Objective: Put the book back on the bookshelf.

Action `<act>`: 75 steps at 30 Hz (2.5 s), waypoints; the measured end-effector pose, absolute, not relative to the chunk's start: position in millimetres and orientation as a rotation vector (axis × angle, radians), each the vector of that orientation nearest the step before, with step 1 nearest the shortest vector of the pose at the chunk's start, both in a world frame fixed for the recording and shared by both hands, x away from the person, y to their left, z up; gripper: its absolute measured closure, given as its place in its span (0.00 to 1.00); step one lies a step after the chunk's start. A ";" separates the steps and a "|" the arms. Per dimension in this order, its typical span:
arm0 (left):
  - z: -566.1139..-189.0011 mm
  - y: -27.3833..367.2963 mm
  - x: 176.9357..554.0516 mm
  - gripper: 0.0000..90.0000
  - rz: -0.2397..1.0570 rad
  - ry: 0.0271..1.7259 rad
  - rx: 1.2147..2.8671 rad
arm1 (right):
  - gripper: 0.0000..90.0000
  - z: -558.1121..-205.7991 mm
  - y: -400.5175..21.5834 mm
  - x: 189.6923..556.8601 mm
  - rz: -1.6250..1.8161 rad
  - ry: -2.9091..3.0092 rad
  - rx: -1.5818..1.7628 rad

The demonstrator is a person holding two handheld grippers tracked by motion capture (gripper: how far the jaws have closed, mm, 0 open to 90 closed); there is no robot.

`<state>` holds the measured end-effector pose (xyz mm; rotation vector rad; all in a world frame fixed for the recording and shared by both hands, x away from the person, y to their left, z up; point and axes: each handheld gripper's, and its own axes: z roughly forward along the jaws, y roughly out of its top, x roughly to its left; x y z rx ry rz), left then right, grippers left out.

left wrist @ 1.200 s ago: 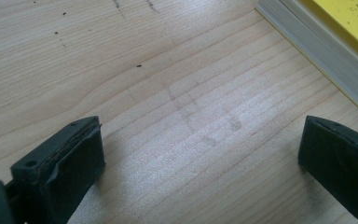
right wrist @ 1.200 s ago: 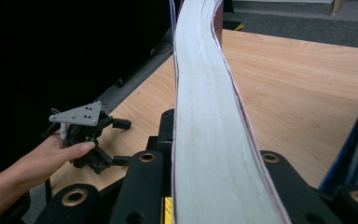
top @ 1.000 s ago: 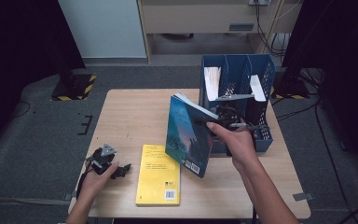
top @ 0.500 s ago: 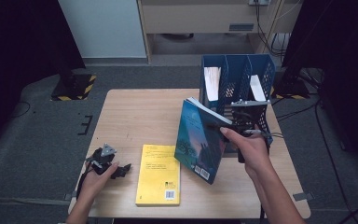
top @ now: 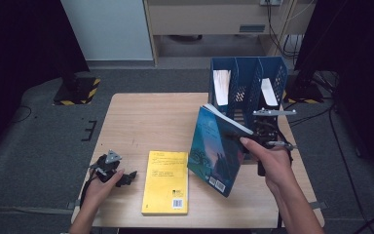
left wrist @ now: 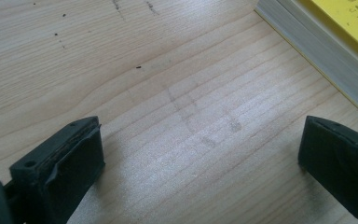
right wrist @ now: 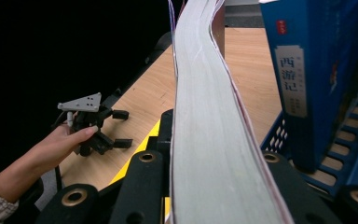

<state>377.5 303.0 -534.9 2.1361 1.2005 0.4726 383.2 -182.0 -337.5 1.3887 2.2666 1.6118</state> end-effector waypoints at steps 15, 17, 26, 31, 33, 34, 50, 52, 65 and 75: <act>-535.4 303.1 377.0 0.00 0.476 1.199 2.131 | 0.82 -324.2 -220.2 367.9 1.651 2.161 1.454; -535.5 303.1 376.9 0.00 0.477 1.199 2.129 | 0.82 -320.5 -224.3 366.6 1.644 2.151 1.457; -535.4 302.9 377.1 0.00 0.477 1.200 2.129 | 0.82 -301.3 -245.2 365.5 1.653 2.094 1.478; -535.6 302.9 377.0 0.00 0.478 1.200 2.128 | 0.82 -291.1 -255.0 371.0 1.635 2.061 1.501; -535.5 302.9 377.0 0.00 0.477 1.199 2.128 | 0.82 -287.4 -258.2 374.7 1.619 2.053 1.508; -535.5 303.0 377.2 0.00 0.477 1.199 2.129 | 0.82 -285.2 -260.7 376.8 1.618 2.047 1.520; -535.5 302.9 377.4 0.00 0.477 1.197 2.130 | 0.82 -264.5 -272.5 390.6 1.630 1.970 1.557; -535.6 302.9 377.4 0.00 0.477 1.197 2.129 | 0.82 -263.5 -272.6 394.0 1.622 1.971 1.561; -535.8 302.6 377.4 0.00 0.476 1.199 2.123 | 0.82 -258.8 -277.2 408.7 1.532 1.929 1.584; -535.6 302.5 378.0 0.00 0.477 1.196 2.127 | 0.82 -259.5 -275.9 426.3 1.470 1.913 1.607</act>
